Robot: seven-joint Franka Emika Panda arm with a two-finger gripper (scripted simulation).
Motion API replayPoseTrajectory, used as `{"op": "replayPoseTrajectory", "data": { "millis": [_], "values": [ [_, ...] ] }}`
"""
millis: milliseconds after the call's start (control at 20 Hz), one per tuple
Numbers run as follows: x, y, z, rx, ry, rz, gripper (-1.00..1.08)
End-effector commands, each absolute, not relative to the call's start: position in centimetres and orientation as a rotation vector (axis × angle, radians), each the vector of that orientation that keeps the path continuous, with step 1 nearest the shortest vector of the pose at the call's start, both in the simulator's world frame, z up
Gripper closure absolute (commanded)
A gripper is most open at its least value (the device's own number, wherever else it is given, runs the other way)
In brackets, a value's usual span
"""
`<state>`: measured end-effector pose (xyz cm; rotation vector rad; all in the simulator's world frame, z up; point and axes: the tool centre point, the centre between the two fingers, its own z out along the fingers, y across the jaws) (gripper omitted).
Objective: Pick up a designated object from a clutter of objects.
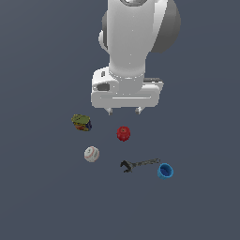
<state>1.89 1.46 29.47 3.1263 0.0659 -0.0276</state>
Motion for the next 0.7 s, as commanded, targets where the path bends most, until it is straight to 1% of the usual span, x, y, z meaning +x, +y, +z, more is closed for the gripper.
{"op": "replayPoseTrajectory", "data": {
  "millis": [0,250,650],
  "values": [
    [2.6,0.5,28.1,3.134,0.003,-0.028,-0.92],
    [4.3,-2.3,24.3,3.143,-0.175,-0.023,-0.92],
    [6.2,-8.5,16.3,3.11,-0.531,-0.013,-0.92]
  ]
}}
